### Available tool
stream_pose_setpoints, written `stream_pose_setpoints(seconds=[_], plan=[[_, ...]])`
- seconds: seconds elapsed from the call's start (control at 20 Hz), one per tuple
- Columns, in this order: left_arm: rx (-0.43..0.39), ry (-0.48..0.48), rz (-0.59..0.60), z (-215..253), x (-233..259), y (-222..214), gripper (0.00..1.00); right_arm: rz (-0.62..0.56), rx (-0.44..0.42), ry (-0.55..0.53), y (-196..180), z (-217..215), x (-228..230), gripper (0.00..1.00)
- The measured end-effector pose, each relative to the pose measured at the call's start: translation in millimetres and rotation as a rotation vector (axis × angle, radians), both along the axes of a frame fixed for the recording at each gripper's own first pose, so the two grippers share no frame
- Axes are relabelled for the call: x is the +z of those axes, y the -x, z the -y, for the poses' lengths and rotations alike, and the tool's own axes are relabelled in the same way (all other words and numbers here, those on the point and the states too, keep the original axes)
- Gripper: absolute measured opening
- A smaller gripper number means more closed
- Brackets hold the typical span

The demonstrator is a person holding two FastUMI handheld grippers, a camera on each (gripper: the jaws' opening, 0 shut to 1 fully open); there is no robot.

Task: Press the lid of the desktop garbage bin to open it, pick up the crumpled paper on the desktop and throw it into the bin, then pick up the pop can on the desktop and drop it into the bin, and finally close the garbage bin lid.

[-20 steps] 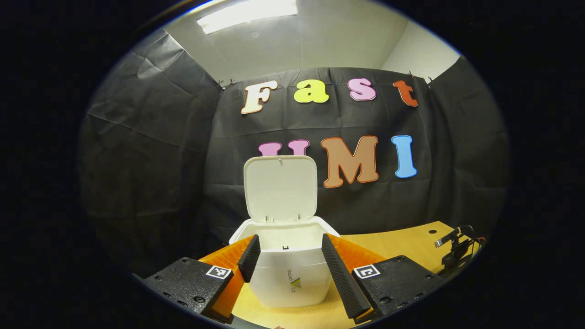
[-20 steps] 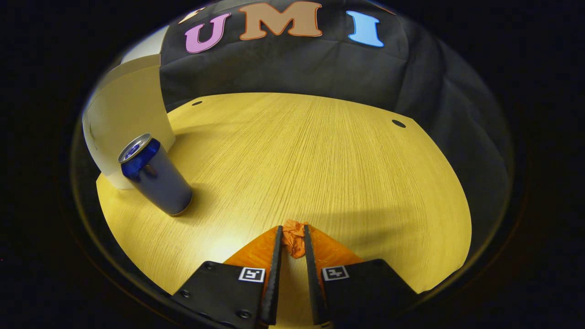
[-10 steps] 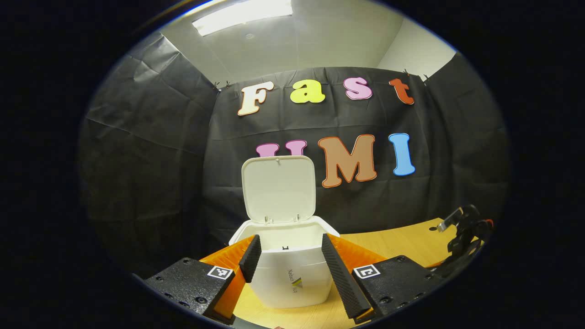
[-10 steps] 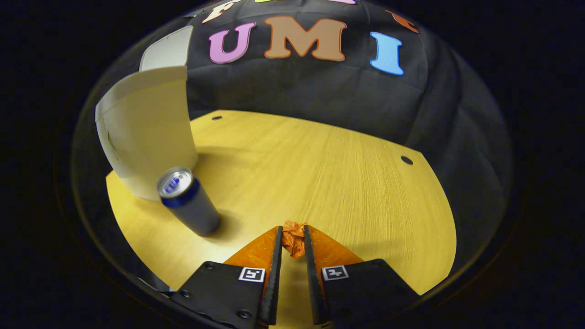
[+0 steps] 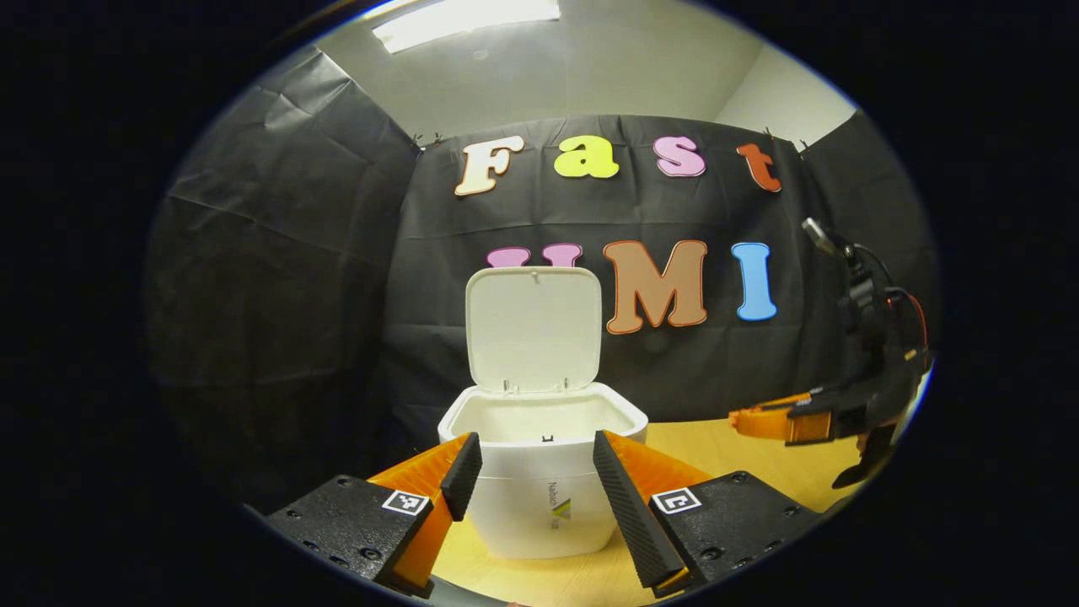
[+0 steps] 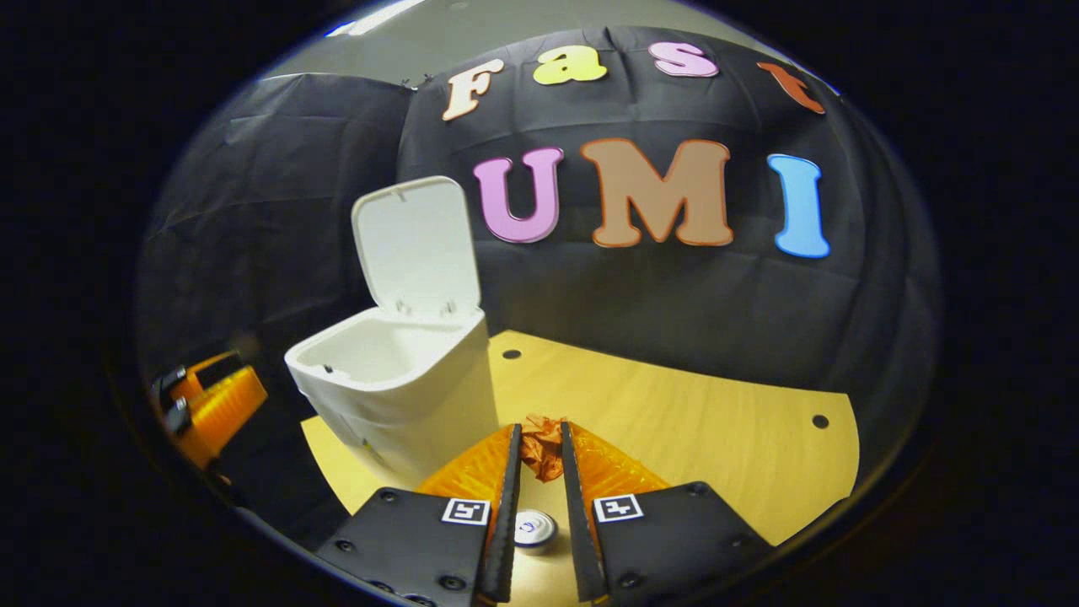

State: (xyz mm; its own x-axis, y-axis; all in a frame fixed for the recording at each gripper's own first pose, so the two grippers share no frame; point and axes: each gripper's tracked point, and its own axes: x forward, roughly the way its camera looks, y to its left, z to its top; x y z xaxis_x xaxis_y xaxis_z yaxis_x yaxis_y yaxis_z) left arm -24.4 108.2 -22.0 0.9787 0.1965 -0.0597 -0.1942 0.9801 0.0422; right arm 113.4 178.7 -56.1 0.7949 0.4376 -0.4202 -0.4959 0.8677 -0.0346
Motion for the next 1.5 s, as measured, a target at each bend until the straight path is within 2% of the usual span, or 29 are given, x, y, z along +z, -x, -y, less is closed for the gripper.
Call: stream_pose_setpoints(seconds=[0.05, 0.25, 0.6, 0.65, 0.7, 0.75, 0.85, 0.9, 1.1, 1.25, 1.3, 1.5], plan=[[0.005, 0.003, -0.004, -3, -1, 1, 0.80, 0.027, 0.023, -0.006, -4, -17, 11, 0.30], [0.021, -0.001, -0.020, -16, -6, 6, 0.80, 0.057, 0.130, -0.047, -7, -83, 27, 0.29], [0.048, -0.022, -0.049, -34, -14, 18, 0.81, 0.025, 0.211, -0.064, -6, -131, 23, 0.31], [0.049, -0.021, -0.051, -36, -15, 18, 0.81, 0.009, 0.223, -0.066, -3, -137, 20, 0.38], [0.048, -0.020, -0.052, -36, -15, 18, 0.81, 0.005, 0.224, -0.059, -2, -138, 20, 0.54], [0.046, -0.020, -0.053, -37, -15, 18, 0.81, 0.015, 0.215, -0.047, -4, -136, 18, 0.60], [0.024, -0.019, -0.056, -33, -16, 16, 0.81, 0.036, 0.191, -0.028, -7, -128, 21, 0.99], [0.007, -0.020, -0.059, -29, -18, 15, 0.81, 0.043, 0.179, -0.027, -8, -122, 23, 0.96], [-0.089, -0.026, -0.062, 3, -23, 8, 0.81, 0.075, 0.076, -0.028, -21, -78, 34, 0.96], [-0.190, -0.003, -0.076, 37, -35, 2, 0.82, 0.099, -0.030, -0.001, -26, -26, 39, 0.98], [-0.225, 0.004, -0.082, 49, -39, 0, 0.81, 0.097, -0.064, 0.003, -24, -9, 39, 0.96], [-0.373, 0.027, -0.109, 100, -58, -7, 0.81, 0.072, -0.191, 0.006, -8, 53, 32, 0.98]])
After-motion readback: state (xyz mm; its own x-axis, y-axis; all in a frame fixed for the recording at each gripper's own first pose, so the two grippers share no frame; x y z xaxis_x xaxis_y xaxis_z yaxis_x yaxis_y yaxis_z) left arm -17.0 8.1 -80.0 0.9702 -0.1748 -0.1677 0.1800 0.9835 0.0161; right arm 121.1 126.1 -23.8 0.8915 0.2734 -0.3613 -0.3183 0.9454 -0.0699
